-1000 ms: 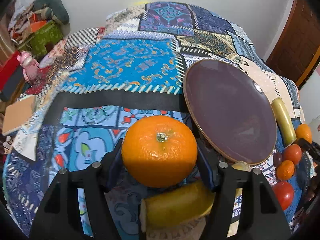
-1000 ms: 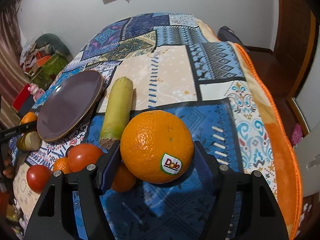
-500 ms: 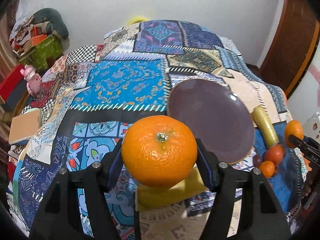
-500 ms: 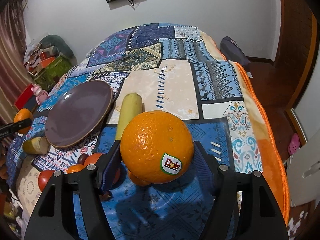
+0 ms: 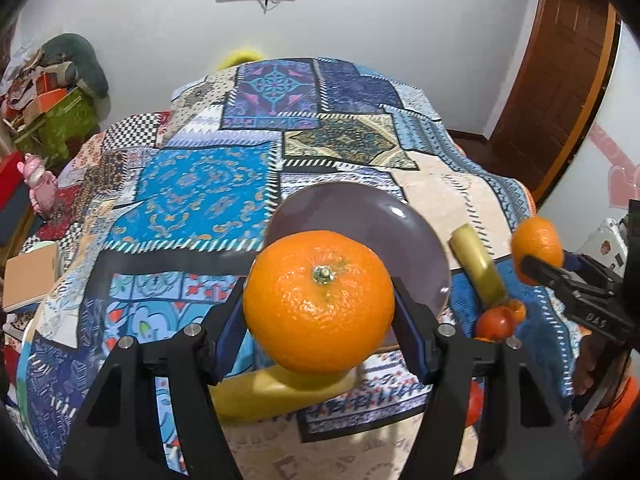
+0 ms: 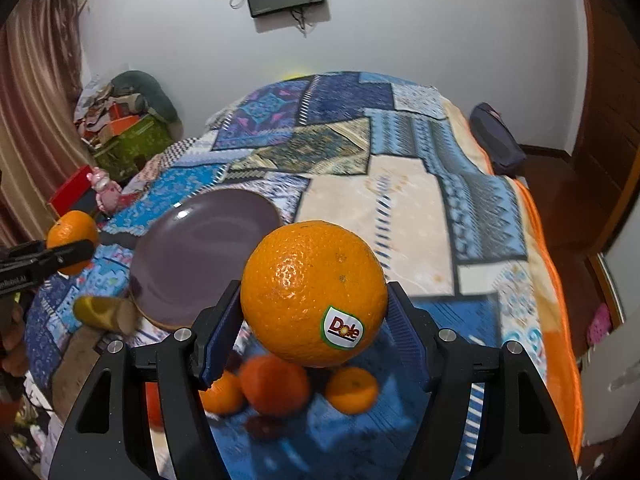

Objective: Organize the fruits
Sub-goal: 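Lift the tangerine with the left gripper while the right gripper carries the Dole orange over the purple plate, then lower the tangerine onto the plate and open the left gripper while the right gripper releases the Dole orange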

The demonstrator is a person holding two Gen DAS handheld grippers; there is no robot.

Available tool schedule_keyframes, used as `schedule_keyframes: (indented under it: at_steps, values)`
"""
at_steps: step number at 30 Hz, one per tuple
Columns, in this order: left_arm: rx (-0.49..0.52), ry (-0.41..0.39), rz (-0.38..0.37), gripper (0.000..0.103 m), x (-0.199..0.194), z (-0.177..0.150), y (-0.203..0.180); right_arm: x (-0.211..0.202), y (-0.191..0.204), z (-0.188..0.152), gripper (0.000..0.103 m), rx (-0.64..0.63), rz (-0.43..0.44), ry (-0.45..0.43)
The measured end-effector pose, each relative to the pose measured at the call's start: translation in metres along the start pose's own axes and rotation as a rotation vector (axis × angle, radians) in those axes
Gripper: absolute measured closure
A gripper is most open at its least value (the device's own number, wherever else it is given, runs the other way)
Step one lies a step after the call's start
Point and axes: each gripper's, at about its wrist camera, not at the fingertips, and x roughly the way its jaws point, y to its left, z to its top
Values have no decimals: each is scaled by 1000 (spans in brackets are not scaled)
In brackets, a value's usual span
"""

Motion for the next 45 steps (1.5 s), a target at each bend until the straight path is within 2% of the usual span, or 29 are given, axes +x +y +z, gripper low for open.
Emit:
schedule_keyframes:
  at_steps: [6, 15, 22, 36, 41, 45]
  values:
    - [-9, 17, -32, 37, 12, 6, -8, 13, 18, 12, 37, -25, 43, -9]
    - [-9, 36, -10, 37, 36, 18, -10, 34, 41, 30, 37, -88, 72, -15]
    - [4, 66, -11, 37, 59, 27, -10, 60, 54, 34, 37, -132, 84, 32]
    - [10, 194, -29, 37, 111, 28, -12, 83, 43, 27, 37, -181, 65, 121]
    - [41, 206, -13, 37, 118, 29, -15, 87, 41, 29, 37, -179, 76, 123]
    - [14, 246, -41, 37, 124, 28, -8, 90, 44, 30, 37, -188, 83, 125]
